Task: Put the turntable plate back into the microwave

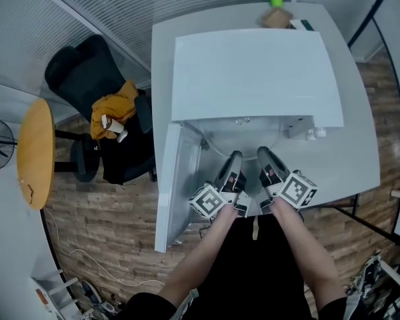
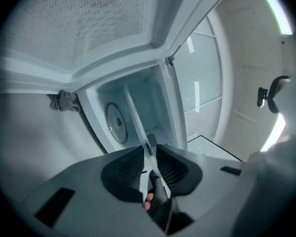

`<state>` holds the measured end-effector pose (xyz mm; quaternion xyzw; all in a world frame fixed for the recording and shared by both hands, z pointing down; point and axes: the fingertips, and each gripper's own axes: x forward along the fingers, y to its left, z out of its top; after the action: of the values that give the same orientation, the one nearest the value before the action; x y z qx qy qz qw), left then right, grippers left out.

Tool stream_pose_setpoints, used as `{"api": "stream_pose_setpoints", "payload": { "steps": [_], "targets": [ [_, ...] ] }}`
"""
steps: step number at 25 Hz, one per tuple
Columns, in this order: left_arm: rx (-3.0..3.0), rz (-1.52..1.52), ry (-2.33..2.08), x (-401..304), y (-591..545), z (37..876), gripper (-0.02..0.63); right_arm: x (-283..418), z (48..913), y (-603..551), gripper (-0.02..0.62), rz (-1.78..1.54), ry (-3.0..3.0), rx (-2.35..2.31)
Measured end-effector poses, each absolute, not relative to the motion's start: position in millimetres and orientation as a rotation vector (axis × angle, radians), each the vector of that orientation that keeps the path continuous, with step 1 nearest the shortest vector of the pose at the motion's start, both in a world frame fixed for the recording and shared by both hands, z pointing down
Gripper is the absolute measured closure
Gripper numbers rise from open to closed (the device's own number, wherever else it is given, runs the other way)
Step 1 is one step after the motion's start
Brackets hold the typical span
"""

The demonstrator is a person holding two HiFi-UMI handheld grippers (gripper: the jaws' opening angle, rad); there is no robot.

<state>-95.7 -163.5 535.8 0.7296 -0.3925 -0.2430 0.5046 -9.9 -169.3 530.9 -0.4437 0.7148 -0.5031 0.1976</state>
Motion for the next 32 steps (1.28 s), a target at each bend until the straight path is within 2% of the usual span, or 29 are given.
{"api": "stream_pose_setpoints", "payload": {
  "steps": [32],
  "targets": [
    [1.791,-0.491,-1.017,-94,-259,576,0.513,-10,576,-267,0.495,-1.416,2.010,-1.314]
  ]
}}
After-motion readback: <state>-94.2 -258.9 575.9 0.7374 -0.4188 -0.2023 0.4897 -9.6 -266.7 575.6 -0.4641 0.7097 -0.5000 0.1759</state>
